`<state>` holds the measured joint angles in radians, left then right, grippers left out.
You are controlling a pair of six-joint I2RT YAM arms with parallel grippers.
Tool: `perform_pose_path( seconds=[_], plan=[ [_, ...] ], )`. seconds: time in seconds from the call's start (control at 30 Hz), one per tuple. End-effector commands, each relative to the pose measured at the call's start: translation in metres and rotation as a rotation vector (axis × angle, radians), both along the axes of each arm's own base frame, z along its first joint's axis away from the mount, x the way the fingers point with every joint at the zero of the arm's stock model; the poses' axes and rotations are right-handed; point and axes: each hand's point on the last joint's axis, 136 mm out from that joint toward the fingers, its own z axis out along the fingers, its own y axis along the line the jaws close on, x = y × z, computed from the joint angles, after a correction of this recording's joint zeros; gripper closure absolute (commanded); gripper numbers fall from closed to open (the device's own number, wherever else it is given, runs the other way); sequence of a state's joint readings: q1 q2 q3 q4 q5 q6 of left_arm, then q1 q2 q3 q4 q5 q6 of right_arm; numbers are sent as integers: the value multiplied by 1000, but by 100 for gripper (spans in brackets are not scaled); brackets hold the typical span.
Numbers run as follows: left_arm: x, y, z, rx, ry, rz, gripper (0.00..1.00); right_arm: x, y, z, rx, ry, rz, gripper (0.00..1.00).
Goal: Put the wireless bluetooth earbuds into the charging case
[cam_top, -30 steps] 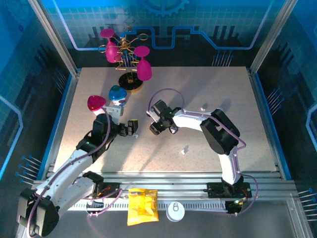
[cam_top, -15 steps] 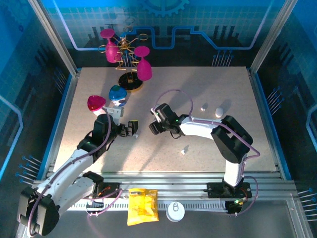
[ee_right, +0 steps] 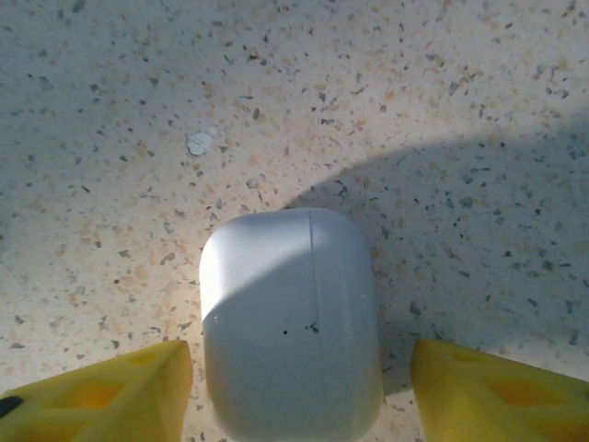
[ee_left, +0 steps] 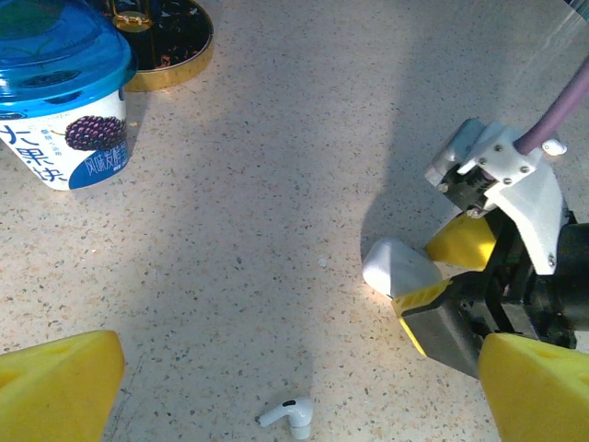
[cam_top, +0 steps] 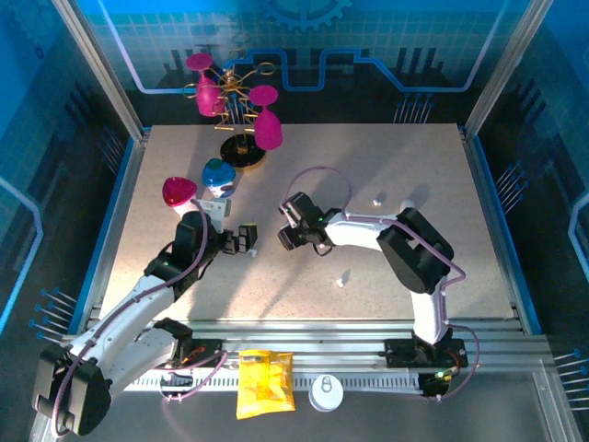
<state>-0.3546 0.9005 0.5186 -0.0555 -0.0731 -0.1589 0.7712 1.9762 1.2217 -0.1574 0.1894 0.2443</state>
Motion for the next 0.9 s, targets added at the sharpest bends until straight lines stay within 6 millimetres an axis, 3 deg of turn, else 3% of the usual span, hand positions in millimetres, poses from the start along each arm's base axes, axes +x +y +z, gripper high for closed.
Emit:
perform_pose_path(
  seconds=[0.0,0.23,0.33,0.43,0.6,0.87],
  plan=[
    [-1,-1,1,-14,-6,0,1,4,1,-3,-5,26,-2,40],
    [0,-2,2,-19,-4,0,1,3,0,-4,-11,28,8,52],
    [0,-2,5,-25,-6,-2,1,3,-2,4,-9,12,16,61],
    [0,-4,9,-35,-6,-4,1,1,-4,16,2,-18,32,63],
    [-5,-14,27,-86,14,-52,1,-11,-4,57,62,-138,132,64],
    [-30,-54,64,-232,158,-272,1,-57,-6,129,77,-381,475,65]
  ],
)
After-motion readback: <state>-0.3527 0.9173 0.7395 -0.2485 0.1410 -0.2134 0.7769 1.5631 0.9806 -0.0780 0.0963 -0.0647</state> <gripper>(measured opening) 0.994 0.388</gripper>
